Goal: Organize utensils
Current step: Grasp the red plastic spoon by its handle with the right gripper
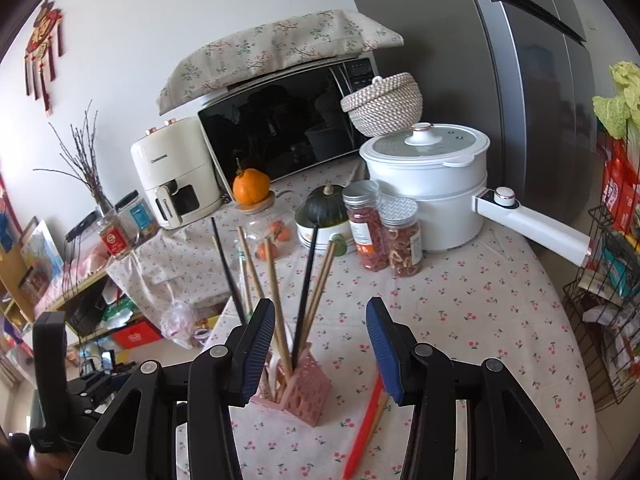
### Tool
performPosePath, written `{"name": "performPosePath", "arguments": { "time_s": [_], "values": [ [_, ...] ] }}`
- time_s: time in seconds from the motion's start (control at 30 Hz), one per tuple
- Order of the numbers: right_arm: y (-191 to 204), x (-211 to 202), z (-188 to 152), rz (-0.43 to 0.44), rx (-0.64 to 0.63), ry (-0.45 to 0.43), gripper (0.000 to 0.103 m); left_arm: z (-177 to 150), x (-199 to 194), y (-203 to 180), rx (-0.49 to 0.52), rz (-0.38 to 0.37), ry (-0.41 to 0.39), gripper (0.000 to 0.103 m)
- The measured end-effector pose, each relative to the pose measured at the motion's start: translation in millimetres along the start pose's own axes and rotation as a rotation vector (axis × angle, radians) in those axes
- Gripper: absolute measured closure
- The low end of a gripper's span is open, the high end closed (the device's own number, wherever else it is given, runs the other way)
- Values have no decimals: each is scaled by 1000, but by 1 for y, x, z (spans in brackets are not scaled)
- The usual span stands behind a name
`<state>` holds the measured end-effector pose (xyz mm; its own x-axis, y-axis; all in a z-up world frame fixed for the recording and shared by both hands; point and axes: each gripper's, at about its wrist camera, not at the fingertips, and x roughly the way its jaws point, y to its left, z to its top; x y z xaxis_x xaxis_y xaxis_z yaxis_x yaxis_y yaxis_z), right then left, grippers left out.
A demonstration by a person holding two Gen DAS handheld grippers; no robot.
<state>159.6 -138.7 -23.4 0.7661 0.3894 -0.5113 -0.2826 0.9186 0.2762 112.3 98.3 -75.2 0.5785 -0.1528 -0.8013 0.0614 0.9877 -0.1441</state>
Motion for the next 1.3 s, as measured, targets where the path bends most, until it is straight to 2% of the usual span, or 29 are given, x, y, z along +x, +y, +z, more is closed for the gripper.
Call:
{"name": "performPosePath", "arguments": {
  "time_s": [0.1, 0.2, 0.3, 0.43, 0.53, 0.6, 0.77, 0.97, 1.1, 1.3],
  "values": [
    [-24, 10, -8, -45, 44, 52, 44, 0, 5, -2, -6, -1, 13, 7],
    [-43, 29, -24, -101, 65, 128, 40, -2, 11, -7, -15, -6, 30, 6],
    [-57, 56, -44, -141, 64, 231, 39, -3, 18, -12, -13, -8, 53, 6],
    [-65, 87, -66, -150, 39, 332, 41, -4, 21, -17, -4, -15, 72, 6],
    [-66, 105, -74, -136, 15, 361, 53, -4, 23, -19, 2, -16, 79, 6],
    [-63, 115, -76, -116, 6, 374, 64, -5, 24, -18, 3, -19, 86, 6],
    [-52, 139, -81, -82, -3, 425, 78, -5, 27, -17, 4, -18, 96, 6],
    [-40, 157, -83, -101, -45, 444, 84, -6, 28, -14, -1, -22, 104, 6],
    [-37, 160, -82, -122, -74, 449, 94, -7, 28, -16, 4, -29, 104, 6],
    [-40, 154, -83, -131, -73, 489, 95, -10, 27, -26, 28, -46, 107, 6]
  ]
}}
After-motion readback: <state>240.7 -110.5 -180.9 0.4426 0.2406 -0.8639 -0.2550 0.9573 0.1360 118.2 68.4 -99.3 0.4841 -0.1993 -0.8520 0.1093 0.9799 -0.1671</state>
